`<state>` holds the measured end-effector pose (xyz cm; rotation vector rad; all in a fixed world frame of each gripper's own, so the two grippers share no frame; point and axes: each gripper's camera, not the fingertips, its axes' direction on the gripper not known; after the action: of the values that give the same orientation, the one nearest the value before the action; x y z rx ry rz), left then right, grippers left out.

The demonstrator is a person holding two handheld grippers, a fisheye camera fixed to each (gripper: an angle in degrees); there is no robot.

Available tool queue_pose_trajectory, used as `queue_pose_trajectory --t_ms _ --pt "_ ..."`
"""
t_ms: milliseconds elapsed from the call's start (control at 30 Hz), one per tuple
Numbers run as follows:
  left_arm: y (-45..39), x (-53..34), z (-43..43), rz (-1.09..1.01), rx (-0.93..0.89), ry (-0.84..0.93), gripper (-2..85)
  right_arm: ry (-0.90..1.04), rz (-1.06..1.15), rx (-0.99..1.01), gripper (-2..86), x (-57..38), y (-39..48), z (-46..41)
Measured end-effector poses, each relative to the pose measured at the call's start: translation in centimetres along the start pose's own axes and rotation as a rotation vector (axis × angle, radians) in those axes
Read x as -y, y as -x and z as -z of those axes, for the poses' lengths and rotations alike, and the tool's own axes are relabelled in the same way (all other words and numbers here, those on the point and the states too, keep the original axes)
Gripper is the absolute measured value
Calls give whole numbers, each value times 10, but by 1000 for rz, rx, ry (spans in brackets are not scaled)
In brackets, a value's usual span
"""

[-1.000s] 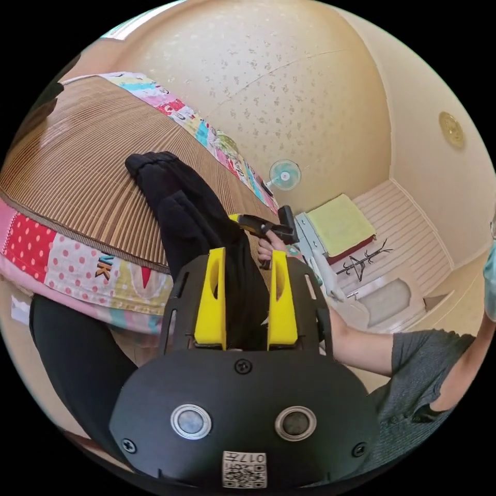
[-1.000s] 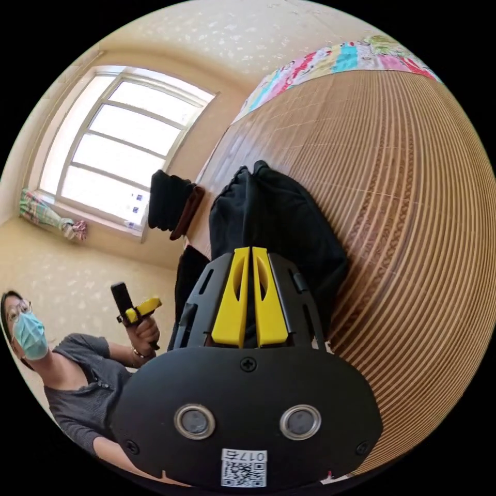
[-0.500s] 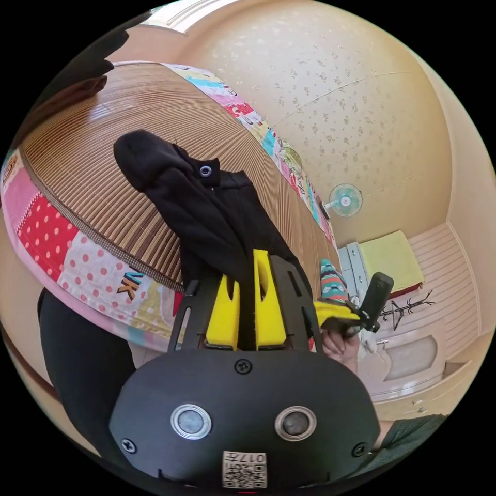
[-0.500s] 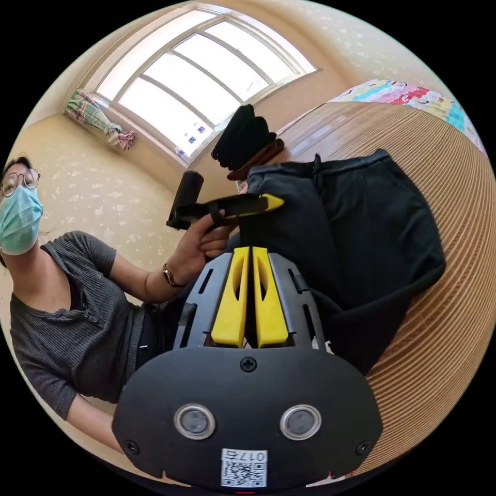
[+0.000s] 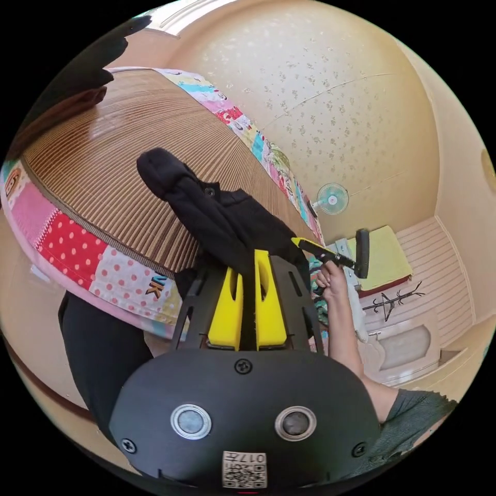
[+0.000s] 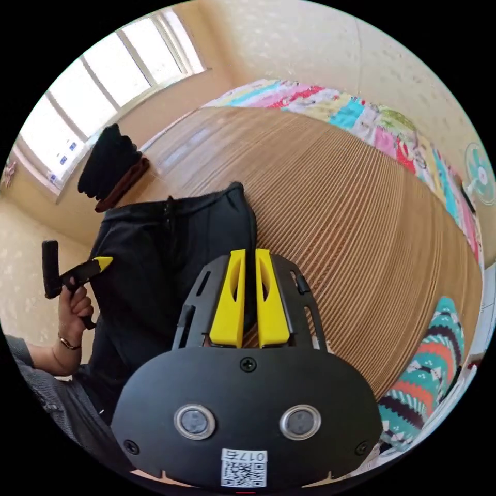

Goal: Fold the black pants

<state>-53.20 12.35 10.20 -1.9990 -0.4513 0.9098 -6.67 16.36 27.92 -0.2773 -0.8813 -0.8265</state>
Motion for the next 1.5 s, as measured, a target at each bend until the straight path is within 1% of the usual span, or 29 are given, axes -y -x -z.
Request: queue_pose_trajectory --t_ms 33,100,167,267,400,433,467,533,600,667,700,733,800,900,933,967,1000,1033,1067,1100,1133,1167,1200,1233,1300,1333,1367,1433,1500 --pt "-15 -10 28 -33 -34 -58 31 -55 9 -55 34 -9 13 24" --pt "-49 -25 71 -125 -38 -147 29 -265 20 -276 30 -45 59 120" --pt "-103 -43 124 -279 -35 -261 27 -419 -15 -342 29 -73 81 191" --pt "-175 -61 188 -480 -90 -405 25 -656 -40 -343 27 -119 112 294" --pt "-257 -78 257 -689 -144 -501 25 -943 -31 -485 25 -177 171 399" --pt "-282 -92 280 -785 -154 -566 26 -983 -33 -483 25 -186 177 413" --pt "-306 -107 297 -852 -103 -619 27 -1062 -26 -447 25 -206 185 440" --pt "-332 -131 317 -889 -57 -714 30 -1158 5 -345 24 -236 194 475" --pt "-339 -153 334 -896 -102 -799 33 -1247 26 -273 22 -268 204 500" --pt "-329 -176 344 -870 -256 -862 35 -1306 18 -296 21 -284 218 504" --pt "-325 -182 343 -865 -290 -877 36 -1331 9 -338 21 -292 227 501" --pt "-318 -193 336 -861 -329 -908 37 -1337 1 -363 20 -295 231 498" --pt "-312 -207 317 -833 -314 -949 38 -1326 -8 -438 19 -304 238 482" --pt "-306 -209 269 -712 -210 -1022 39 -1243 6 -492 15 -285 219 460" --pt "-314 -192 245 -702 -140 -1041 39 -1225 -3 -503 14 -275 209 456" --pt "-332 -156 217 -717 -69 -1005 38 -1237 -126 -601 12 -248 180 449" --pt "-343 -131 202 -725 -41 -967 38 -1258 -241 -763 8 -212 144 446" --pt "-367 -68 170 -749 -33 -858 38 -1247 -279 -812 8 -188 122 447" --pt "-393 6 132 -758 -70 -705 38 -1174 -316 -712 6 -131 67 454" --pt "-409 47 109 -758 -77 -602 38 -1073 -342 -447 6 -70 3 462" --pt "-436 124 57 -713 -75 -387 38 -1003 -347 -335 6 -38 -28 461" --pt "-452 177 5 -683 -58 -231 36 -838 -352 -254 8 16 -69 449" --pt "-456 192 -17 -672 -25 -190 35 -701 -376 -253 10 46 -90 430" --pt "-457 198 -45 -666 54 -162 31 -667 -377 -241 11 51 -94 419" --pt "-451 166 -68 -770 116 -163 27 -609 -196 -135 18 31 -80 369" --pt "-435 129 -76 -858 169 -199 26 -594 -148 -112 21 19 -76 354" --pt "-410 90 -76 -943 154 -225 25 -542 -65 -65 28 -8 -69 319" --pt "-358 36 -57 -978 35 -253 23 -484 15 27 52 -60 -69 266" --pt "-306 -7 -26 -955 -114 -263 21 -420 -22 255 74 -131 -94 198"
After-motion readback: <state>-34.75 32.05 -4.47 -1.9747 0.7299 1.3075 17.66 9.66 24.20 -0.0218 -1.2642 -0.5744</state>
